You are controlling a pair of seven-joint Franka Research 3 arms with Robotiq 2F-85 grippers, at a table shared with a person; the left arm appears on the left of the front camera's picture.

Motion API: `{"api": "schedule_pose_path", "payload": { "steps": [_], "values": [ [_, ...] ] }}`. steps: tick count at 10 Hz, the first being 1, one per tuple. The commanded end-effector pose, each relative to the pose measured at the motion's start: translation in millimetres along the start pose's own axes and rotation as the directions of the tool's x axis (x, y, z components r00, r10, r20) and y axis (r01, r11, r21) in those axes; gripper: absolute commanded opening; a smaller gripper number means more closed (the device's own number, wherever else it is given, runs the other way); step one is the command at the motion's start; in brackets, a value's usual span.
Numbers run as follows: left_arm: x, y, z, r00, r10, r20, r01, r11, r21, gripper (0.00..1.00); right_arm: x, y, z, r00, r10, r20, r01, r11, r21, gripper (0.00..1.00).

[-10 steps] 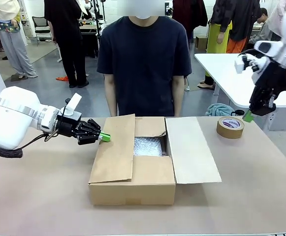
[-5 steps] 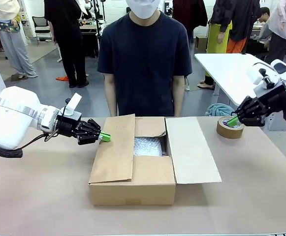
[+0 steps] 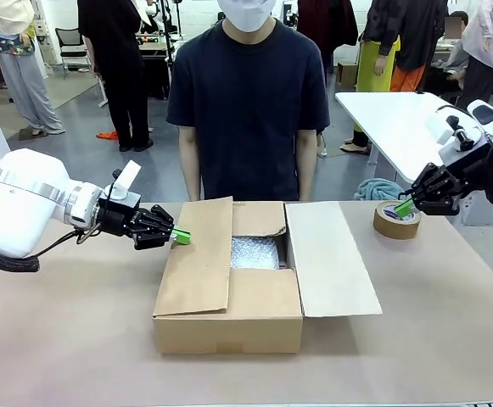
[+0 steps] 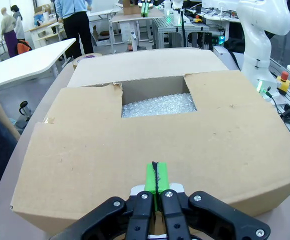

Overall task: Wrap the clocks to prevent damage.
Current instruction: Push the left (or right) flap of the Package Box to close it.

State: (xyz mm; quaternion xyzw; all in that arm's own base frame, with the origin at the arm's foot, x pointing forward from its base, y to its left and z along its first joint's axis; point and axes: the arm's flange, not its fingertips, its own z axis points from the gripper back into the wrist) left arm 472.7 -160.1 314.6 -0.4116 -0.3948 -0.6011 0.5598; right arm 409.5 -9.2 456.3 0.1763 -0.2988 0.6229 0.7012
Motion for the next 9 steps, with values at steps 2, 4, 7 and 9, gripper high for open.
{"api": "schedule_pose_path", "payload": {
  "steps": [2, 4, 7, 9],
  "values": [
    [0, -1, -3, 1.000, -0.003, -0.017, 0.004, 1.000, 0.008, 0.00, 0, 0, 0, 1.000, 0.000, 0.000, 0.000, 1.000, 0.000, 0.01],
    [0, -1, -3, 1.000, -0.003, -0.017, 0.004, 1.000, 0.008, 0.00, -42, -10, -15, 0.990, 0.006, 0.141, -0.011, 0.999, 0.037, 0.01],
    [0, -1, -3, 1.000, -0.003, -0.017, 0.004, 1.000, 0.008, 0.00, -87, -29, -48, 0.962, 0.026, 0.271, -0.046, 0.997, 0.068, 0.01],
    [0, -1, -3, 1.000, -0.003, -0.017, 0.004, 1.000, 0.008, 0.00, -100, -38, -77, 0.963, -0.008, 0.271, -0.021, 0.994, 0.103, 0.01]
  ]
}}
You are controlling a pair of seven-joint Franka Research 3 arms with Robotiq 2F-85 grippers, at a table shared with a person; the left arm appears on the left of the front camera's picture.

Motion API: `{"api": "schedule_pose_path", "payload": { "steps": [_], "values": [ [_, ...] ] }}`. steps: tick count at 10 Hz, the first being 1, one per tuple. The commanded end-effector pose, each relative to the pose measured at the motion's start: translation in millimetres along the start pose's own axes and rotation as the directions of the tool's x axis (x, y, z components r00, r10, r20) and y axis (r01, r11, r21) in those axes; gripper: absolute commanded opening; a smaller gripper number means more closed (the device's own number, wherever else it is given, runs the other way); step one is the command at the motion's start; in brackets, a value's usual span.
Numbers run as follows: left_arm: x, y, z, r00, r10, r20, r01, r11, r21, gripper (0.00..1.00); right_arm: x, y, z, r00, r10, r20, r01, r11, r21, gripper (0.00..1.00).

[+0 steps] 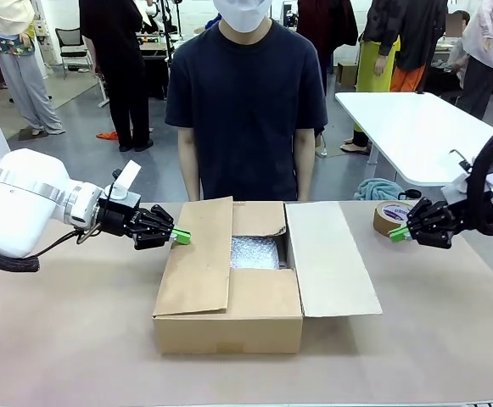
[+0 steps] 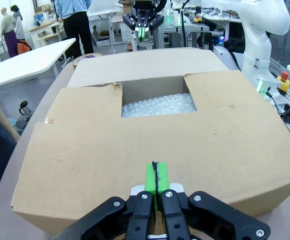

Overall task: Wrap the clocks to prevent damage.
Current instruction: Push the left (or right) flap of the Package Box to close it.

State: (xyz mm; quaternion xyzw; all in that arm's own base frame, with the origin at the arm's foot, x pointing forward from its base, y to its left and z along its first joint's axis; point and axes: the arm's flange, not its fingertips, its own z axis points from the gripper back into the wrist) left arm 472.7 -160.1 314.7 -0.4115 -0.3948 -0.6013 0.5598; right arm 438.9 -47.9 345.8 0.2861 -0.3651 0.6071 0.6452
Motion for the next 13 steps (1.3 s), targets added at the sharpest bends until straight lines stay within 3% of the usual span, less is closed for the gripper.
{"api": "schedule_pose_path", "payload": {
  "steps": [1, 4, 9, 13],
  "values": [
    [0, -1, -3, 1.000, -0.003, -0.017, 0.003, 1.000, 0.008, 0.00, -9, -20, -22, 1.000, -0.008, 0.011, 0.007, 0.999, 0.053, 0.01],
    [0, -1, -3, 1.000, -0.003, -0.017, 0.003, 1.000, 0.008, 0.00, -6, -28, -53, 0.999, -0.036, 0.020, 0.033, 0.989, 0.143, 0.01],
    [0, -1, -3, 1.000, -0.003, -0.017, 0.003, 1.000, 0.008, 0.00, 8, -34, -75, 0.968, -0.118, 0.221, 0.038, 0.941, 0.337, 0.01],
    [0, -1, -3, 1.000, -0.003, -0.017, 0.003, 1.000, 0.008, 0.00, 22, -31, -66, 0.956, -0.087, 0.279, 0.008, 0.962, 0.272, 0.01]
  ]
}}
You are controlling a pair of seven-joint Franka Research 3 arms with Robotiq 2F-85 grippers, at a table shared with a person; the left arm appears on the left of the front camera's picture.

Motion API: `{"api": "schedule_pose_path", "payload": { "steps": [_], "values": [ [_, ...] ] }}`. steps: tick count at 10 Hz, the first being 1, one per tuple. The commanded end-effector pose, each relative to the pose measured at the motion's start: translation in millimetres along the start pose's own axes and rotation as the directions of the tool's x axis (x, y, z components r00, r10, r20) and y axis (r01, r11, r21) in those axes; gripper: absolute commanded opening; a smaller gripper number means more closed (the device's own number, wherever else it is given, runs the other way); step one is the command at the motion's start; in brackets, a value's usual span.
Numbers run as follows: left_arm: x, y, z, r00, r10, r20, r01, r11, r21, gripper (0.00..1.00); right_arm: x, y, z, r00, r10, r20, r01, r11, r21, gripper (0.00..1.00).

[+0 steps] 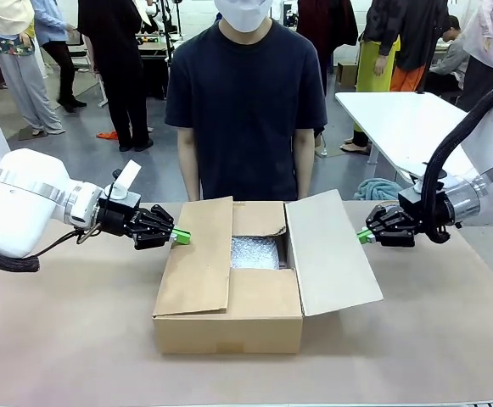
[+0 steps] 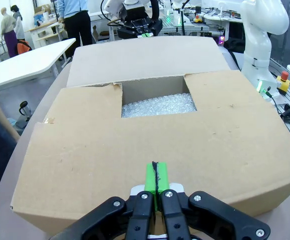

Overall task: Wrap the clocks to prevent damage.
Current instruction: Push the left (or right) flap of the Package Box to close it.

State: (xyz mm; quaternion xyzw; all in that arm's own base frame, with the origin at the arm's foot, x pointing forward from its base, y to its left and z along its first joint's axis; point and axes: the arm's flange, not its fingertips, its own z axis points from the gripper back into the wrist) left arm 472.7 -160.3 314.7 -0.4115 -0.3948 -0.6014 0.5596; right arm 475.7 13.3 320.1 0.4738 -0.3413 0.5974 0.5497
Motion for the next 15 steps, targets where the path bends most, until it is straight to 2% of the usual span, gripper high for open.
{"api": "schedule_pose_path", "payload": {
  "steps": [1, 3, 6, 12, 15],
  "values": [
    [0, -1, -3, 1.000, -0.003, -0.017, 0.003, 1.000, 0.008, 0.00, 14, 0, 1, 0.999, 0.023, 0.043, -0.020, 0.997, -0.070, 0.01],
    [0, -1, -3, 1.000, -0.003, -0.017, 0.003, 1.000, 0.008, 0.00, 28, -3, -5, 0.996, 0.044, 0.076, -0.037, 0.996, -0.086, 0.01],
    [0, -1, -3, 1.000, -0.003, -0.017, 0.003, 1.000, 0.008, 0.00, 44, -11, -19, 0.994, 0.049, 0.097, -0.044, 0.998, -0.052, 0.01],
    [0, -1, -3, 1.000, -0.003, -0.017, 0.003, 1.000, 0.008, 0.00, 78, -24, -61, 0.992, 0.101, 0.079, -0.102, 0.995, 0.013, 0.01],
    [0, -1, -3, 1.000, -0.003, -0.017, 0.003, 1.000, 0.008, 0.00, 80, -34, -90, 0.995, 0.091, 0.044, -0.094, 0.994, 0.062, 0.01]
  ]
}}
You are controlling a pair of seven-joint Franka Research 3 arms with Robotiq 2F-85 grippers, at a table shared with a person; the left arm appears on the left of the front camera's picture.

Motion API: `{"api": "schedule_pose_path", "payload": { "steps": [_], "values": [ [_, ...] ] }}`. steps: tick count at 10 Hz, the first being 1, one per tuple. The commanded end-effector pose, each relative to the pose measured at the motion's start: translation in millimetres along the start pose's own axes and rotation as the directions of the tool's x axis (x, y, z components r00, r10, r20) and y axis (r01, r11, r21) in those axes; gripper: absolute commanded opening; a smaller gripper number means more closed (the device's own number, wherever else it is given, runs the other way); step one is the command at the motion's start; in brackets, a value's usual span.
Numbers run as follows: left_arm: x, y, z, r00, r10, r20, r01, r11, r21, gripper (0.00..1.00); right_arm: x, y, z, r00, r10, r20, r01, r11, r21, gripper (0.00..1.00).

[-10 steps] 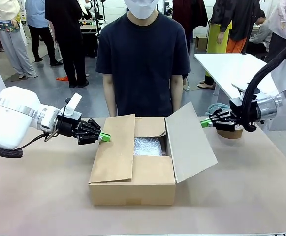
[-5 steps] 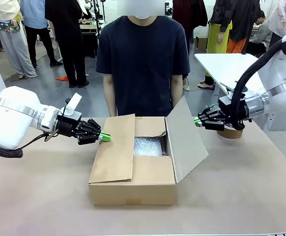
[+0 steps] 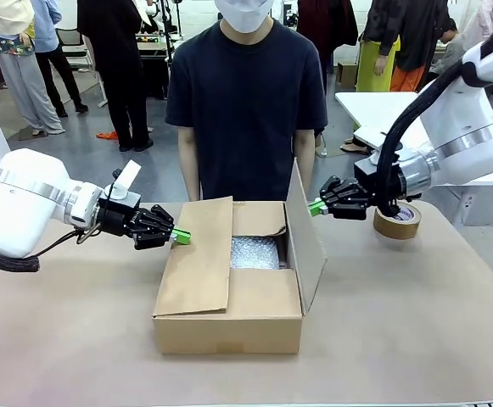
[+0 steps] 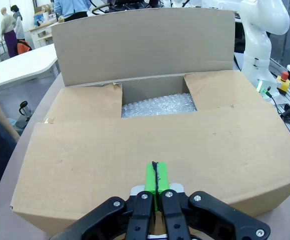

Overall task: Wrap the clocks to prevent damage.
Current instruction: Push the left (or right) flap of the Package Box to close it.

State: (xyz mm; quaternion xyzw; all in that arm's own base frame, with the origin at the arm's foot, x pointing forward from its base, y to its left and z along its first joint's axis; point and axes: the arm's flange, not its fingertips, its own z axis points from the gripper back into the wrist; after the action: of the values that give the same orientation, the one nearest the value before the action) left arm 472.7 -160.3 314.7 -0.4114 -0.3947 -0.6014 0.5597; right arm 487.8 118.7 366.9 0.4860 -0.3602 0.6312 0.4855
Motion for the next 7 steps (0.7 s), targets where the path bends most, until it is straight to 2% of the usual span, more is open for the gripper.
{"api": "schedule_pose_path", "payload": {
  "steps": [1, 5, 7],
  "values": [
    [0, -1, -3, 1.000, -0.003, -0.017, 0.003, 1.000, 0.008, 0.00, -4, -17, -15, 0.999, -0.038, -0.006, 0.038, 0.999, 0.002, 0.01],
    [0, -1, -3, 1.000, -0.003, -0.017, 0.003, 1.000, 0.008, 0.00, -20, -45, -40, 0.996, -0.095, -0.004, 0.095, 0.995, 0.032, 0.01],
    [0, -1, -3, 1.000, -0.003, -0.017, 0.003, 1.000, 0.008, 0.00, -27, -57, -48, 0.991, -0.132, -0.004, 0.132, 0.991, 0.011, 0.01]
  ]
}}
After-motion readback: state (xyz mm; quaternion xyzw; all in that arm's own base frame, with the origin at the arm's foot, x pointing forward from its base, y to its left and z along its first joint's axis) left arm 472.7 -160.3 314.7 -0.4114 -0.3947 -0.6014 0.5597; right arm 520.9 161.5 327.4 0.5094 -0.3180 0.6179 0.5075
